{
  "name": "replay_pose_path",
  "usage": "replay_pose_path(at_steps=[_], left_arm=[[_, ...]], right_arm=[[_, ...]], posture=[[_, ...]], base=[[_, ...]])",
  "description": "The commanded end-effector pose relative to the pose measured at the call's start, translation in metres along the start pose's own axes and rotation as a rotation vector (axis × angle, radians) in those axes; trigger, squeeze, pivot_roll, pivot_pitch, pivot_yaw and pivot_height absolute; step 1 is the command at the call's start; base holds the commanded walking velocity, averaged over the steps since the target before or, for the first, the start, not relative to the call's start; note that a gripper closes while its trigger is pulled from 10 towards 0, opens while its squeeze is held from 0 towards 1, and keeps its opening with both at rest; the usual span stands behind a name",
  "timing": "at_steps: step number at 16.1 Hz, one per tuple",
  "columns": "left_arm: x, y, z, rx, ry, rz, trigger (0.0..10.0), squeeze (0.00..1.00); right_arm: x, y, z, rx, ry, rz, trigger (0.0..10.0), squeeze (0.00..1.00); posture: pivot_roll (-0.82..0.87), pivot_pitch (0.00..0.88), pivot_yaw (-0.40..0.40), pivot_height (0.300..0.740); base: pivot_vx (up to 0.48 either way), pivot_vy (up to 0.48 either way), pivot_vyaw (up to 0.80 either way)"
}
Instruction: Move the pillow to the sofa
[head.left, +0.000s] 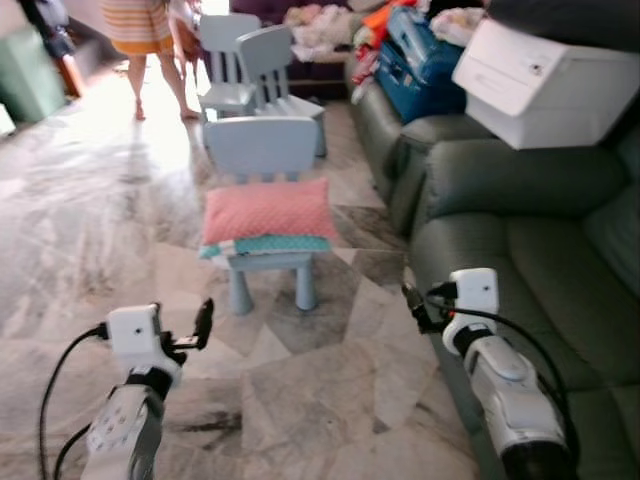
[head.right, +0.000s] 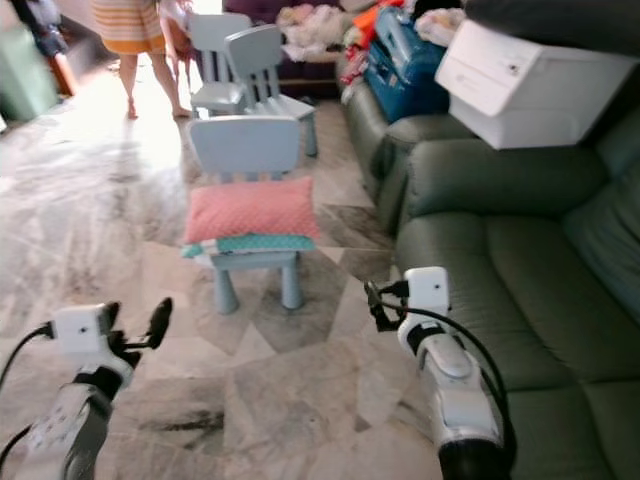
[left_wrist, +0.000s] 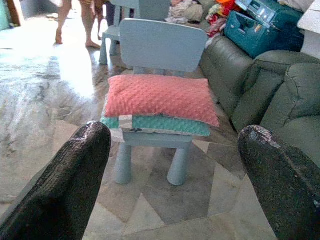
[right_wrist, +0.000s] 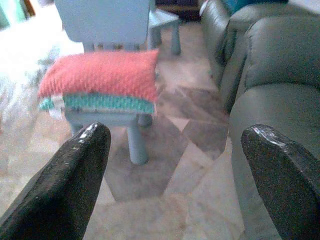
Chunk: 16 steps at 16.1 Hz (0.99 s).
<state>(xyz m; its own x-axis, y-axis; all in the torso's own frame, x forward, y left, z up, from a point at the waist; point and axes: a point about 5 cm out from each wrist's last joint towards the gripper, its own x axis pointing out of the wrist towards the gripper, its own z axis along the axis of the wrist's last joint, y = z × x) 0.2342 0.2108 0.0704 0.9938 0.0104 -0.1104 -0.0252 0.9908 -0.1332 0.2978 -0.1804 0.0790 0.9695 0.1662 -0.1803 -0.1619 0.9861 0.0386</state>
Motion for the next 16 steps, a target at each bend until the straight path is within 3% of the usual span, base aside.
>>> replay_pose_path(at_steps=[1,6,7,10,16], left_arm=[[-0.004,-0.002,0.002,0.001,0.022,0.029,10.0,0.0],[0.008,-0.01,0.009,-0.032,0.011,0.039,10.0,0.0],[0.011,-0.011,0.015,-0.118,-0.008,0.02,10.0,0.0],[0.014,-0.009,0.025,-0.111,-0.025,0.049,10.0,0.0],[0.016,-0.007,0.024,-0.087,-0.011,0.066,10.0,0.0]], right_arm=[[-0.004,0.002,0.013,0.003,-0.024,0.0,10.0,0.0],[-0.006,0.013,0.018,-0.078,-0.01,0.066,10.0,0.0],[-0.004,0.014,0.022,-0.053,-0.026,0.07,10.0,0.0],[-0.005,0.018,0.028,-0.033,-0.038,0.082,10.0,0.0],[-0.004,0.024,0.029,-0.042,-0.044,0.106,10.0,0.0]], posture=[[-0.03,0.0,-0.038,0.74],[-0.04,0.0,-0.034,0.74],[-0.04,0.0,-0.028,0.74],[-0.04,0.0,-0.024,0.74],[-0.04,0.0,-0.019,0.74]], base=[[0.0,0.0,0.0],[0.0,0.0,0.0],[0.0,0.0,0.0],[0.0,0.0,0.0],[0.0,0.086,0.0]])
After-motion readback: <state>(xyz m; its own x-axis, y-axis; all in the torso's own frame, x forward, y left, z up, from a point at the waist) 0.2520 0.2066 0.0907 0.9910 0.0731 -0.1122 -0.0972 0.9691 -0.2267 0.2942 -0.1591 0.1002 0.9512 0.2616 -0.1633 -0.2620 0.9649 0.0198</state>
